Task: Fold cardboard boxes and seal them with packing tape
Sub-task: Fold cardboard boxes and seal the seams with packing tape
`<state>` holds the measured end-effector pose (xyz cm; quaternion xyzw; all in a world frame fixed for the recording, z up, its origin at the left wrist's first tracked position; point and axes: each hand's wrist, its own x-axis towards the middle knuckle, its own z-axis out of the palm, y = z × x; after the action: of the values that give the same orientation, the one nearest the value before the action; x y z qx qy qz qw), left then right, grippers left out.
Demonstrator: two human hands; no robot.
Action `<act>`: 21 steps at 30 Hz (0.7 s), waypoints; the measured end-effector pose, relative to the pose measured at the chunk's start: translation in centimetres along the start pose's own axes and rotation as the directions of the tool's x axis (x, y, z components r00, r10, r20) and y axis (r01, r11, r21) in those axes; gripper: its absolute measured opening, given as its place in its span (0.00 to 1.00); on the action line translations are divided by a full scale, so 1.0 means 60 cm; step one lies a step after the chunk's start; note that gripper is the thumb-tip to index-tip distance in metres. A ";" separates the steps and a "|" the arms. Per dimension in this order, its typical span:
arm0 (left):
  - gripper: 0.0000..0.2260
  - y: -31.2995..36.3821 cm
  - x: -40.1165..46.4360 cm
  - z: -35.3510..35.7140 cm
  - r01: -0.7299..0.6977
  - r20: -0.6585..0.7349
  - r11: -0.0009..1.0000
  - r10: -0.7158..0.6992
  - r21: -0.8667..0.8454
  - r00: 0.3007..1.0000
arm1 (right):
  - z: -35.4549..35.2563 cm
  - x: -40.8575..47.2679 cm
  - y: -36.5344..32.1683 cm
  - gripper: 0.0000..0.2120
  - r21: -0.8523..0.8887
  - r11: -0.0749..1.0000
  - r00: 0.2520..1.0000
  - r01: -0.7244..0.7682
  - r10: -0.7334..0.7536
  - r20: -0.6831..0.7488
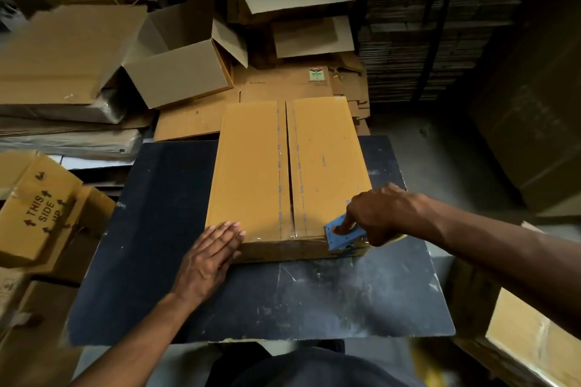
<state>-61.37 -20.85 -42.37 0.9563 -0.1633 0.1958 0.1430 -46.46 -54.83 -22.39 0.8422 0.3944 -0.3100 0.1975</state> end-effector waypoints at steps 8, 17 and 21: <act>0.32 0.034 0.026 -0.039 0.058 0.141 0.994 -0.070 0.088 0.988 | -0.009 0.000 -0.005 0.29 0.017 1.000 1.000 -0.017 0.017 -0.001; 0.53 0.230 0.140 0.037 -0.032 0.560 0.991 -0.049 0.134 0.827 | -0.020 0.010 -0.006 0.27 0.007 1.000 1.000 0.006 -0.006 0.023; 0.53 0.203 0.119 0.015 0.081 0.557 0.987 -0.145 0.139 0.818 | -0.020 0.014 0.000 0.27 0.038 0.999 1.000 0.006 -0.007 0.010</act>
<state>-59.34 -34.01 -37.64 0.9857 -0.1302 -0.0963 0.0472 -45.61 -53.66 -22.07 0.8429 0.3902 -0.3223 0.1826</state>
